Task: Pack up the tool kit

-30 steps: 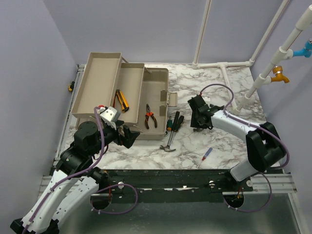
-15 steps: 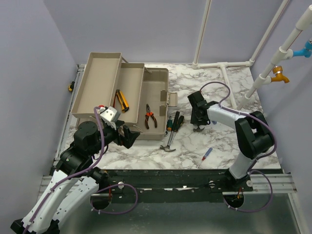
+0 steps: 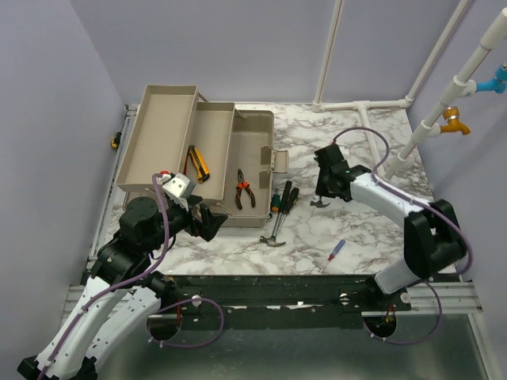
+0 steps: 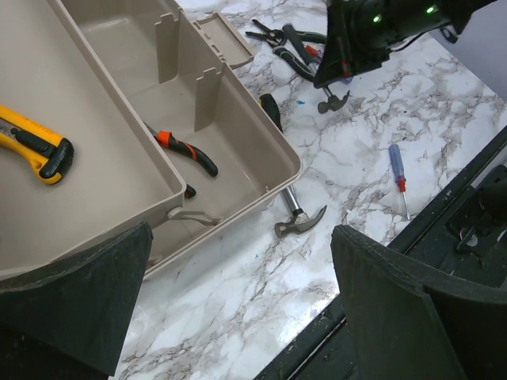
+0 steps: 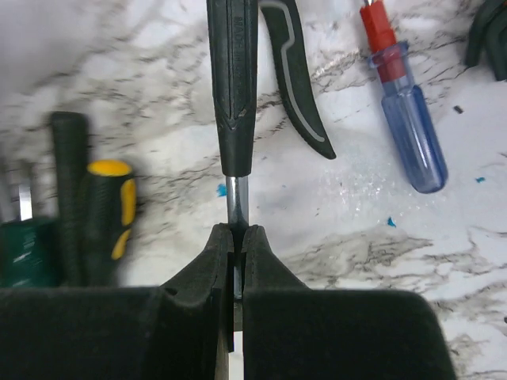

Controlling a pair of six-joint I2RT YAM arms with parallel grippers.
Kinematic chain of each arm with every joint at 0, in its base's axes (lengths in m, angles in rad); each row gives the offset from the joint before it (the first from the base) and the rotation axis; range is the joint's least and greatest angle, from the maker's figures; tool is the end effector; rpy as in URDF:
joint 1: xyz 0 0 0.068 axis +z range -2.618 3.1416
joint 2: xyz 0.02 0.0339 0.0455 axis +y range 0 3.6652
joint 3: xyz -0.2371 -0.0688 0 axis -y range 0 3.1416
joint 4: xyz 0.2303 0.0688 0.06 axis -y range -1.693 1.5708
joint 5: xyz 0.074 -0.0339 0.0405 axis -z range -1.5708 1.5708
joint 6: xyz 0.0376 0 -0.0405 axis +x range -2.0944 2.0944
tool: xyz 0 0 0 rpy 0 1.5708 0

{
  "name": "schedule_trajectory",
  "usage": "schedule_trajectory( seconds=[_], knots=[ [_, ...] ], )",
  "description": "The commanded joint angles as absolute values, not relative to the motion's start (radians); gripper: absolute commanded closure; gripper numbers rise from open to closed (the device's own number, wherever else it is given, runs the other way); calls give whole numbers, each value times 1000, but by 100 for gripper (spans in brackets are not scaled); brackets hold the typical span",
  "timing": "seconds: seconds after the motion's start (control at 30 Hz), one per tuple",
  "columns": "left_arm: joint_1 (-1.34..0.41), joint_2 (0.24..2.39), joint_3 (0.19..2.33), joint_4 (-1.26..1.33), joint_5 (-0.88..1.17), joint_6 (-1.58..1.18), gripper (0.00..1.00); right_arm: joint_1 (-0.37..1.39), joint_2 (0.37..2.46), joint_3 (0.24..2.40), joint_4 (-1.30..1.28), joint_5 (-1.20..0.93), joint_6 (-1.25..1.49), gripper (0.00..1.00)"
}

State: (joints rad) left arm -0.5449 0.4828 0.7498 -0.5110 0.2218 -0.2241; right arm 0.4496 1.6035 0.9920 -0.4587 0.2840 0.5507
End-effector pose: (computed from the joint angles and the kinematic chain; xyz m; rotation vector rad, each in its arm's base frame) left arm 0.1015 -0.0712 0.3155 0.4583 1.8158 -0.7395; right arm 0.2780 0.1225 0.1708 0.2237 2.5623 -0.0073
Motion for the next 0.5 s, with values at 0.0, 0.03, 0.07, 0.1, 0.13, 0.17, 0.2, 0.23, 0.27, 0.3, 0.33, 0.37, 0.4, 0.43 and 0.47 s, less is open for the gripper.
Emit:
schedule_trajectory(
  seconds=[0.0,0.03,0.07,0.1,0.13,0.17,0.2,0.23,0.27,0.3,0.33,0.37,0.4,0.43,0.47],
  knots=[
    [-540,471,762,-497,250,-214,1,443,1434,1025,-473,241,551,99],
    [-540,471,762,-496,251,-213,1,443,1405,1031,-468,216,548,99],
    [-540,473,762,-495,255,-215,1,443,1381,1033,-452,173,544,99],
    [-538,475,762,-494,256,-215,1,443,1355,1035,-425,142,540,99],
    [-538,475,762,-493,258,-215,2,443,1338,1039,-405,90,536,99],
    [-538,476,762,-493,259,-215,2,443,1325,1048,-380,34,535,99],
    [-537,476,762,-492,260,-215,2,443,1320,1061,-360,-21,538,99],
    [-536,477,762,-492,261,-215,2,443,1321,1076,-340,-81,549,99],
    [-535,476,763,-492,261,-215,1,443,1331,1098,-330,-124,560,99],
    [-534,474,762,-494,260,-216,1,445,1343,1118,-325,-168,582,99],
    [-534,472,762,-494,260,-217,2,451,1362,1141,-324,-188,608,99],
    [-534,471,761,-494,258,-217,2,466,1380,1164,-326,-200,626,99],
    [-534,468,761,-494,255,-217,2,496,1402,1192,-324,-196,632,99],
    [-533,465,760,-494,253,-218,1,523,1419,1215,-324,-177,642,99],
    [-533,464,760,-495,250,-218,1,556,1443,1232,-320,-161,648,99]
  ],
)
